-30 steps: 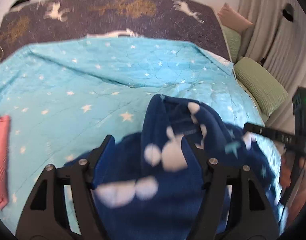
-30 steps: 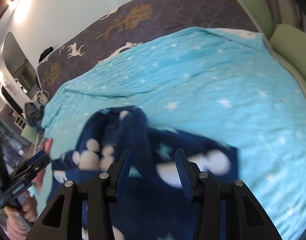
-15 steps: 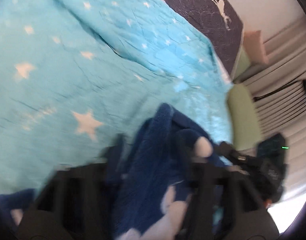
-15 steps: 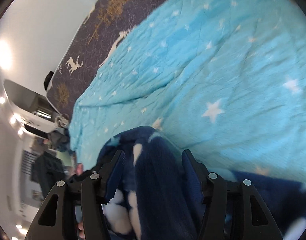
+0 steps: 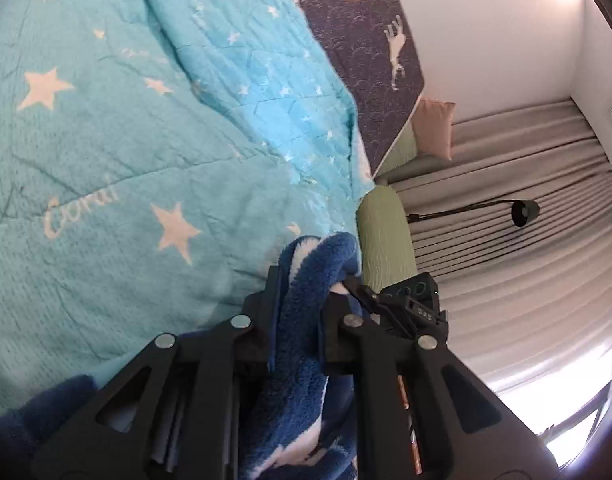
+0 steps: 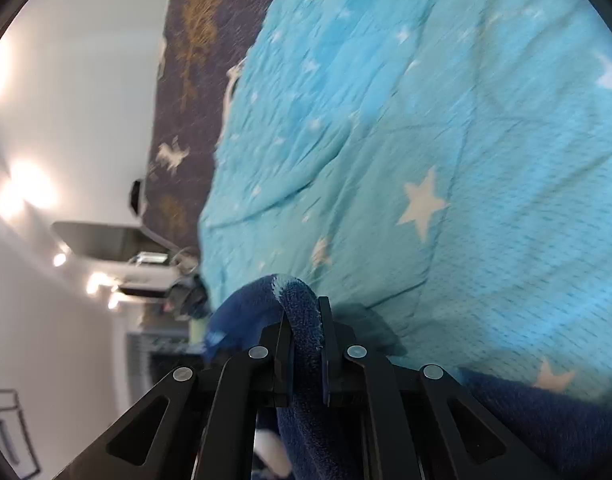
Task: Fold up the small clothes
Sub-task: 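Lift the hem with both tools and fold it toward the collar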
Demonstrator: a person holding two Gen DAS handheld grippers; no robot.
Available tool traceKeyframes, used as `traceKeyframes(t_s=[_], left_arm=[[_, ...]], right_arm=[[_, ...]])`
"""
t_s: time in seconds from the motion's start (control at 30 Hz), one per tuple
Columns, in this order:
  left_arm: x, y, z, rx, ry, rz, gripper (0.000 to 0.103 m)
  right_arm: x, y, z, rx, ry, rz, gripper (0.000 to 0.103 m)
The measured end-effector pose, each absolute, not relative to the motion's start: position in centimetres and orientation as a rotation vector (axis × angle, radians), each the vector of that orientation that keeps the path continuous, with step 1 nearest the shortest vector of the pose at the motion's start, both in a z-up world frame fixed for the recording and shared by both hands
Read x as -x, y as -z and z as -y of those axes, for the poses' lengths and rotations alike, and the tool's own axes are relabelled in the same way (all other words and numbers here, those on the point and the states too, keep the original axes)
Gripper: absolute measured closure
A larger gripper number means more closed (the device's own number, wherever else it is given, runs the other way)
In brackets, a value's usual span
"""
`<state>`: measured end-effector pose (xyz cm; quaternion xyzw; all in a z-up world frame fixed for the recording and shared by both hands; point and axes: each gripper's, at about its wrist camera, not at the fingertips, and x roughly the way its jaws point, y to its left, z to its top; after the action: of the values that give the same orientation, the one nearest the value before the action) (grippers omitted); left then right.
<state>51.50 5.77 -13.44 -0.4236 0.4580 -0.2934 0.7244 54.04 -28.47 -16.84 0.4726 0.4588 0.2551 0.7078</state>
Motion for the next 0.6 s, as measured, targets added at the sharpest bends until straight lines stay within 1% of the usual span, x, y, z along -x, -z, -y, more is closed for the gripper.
traceKeyframes(t_s=[0.1,0.17,0.23,0.27,0.3,0.33,0.37,0.43,0.47,0.6], left_arm=[[-51.9,13.5,-5.6,0.935,0.620,-1.033,0.086],[-52.1,13.0,-5.3,0.932,0.604,-1.034,0.084],[-52.8,12.7,-4.5,0.893,0.565,-1.037,0.080],[-53.0,12.5,-4.2,0.848,0.518,-1.043,0.072],[-53.1,12.5,-4.2,0.799,0.462,-1.048,0.061],[-53.0,11.9,-3.7,0.690,0.350,-1.049,0.058],[-52.8,11.4,-3.5,0.625,0.305,-1.042,0.058],[-51.7,9.9,-3.3,0.500,0.268,-1.006,0.058],[-50.7,8.7,-3.6,0.464,0.259,-0.970,0.058],[-45.8,3.2,-4.7,0.367,0.280,-0.843,0.058]], right_arm=[[-53.9,16.9,28.8,-1.071,-0.585,-0.999,0.092],[-53.9,16.3,28.6,-1.052,-0.593,-0.978,0.090],[-53.8,15.5,28.0,-1.032,-0.619,-0.947,0.087],[-53.8,15.0,27.7,-1.033,-0.622,-0.930,0.080],[-53.9,14.8,27.5,-1.032,-0.600,-0.919,0.068],[-53.7,14.3,27.4,-1.003,-0.516,-0.907,0.061],[-53.4,13.9,27.3,-0.951,-0.428,-0.907,0.056],[-52.5,12.5,26.8,-0.740,-0.226,-0.929,0.055],[-51.8,11.9,26.7,-0.678,-0.193,-0.921,0.055],[-46.3,7.9,26.8,-0.523,-0.252,-0.822,0.055]])
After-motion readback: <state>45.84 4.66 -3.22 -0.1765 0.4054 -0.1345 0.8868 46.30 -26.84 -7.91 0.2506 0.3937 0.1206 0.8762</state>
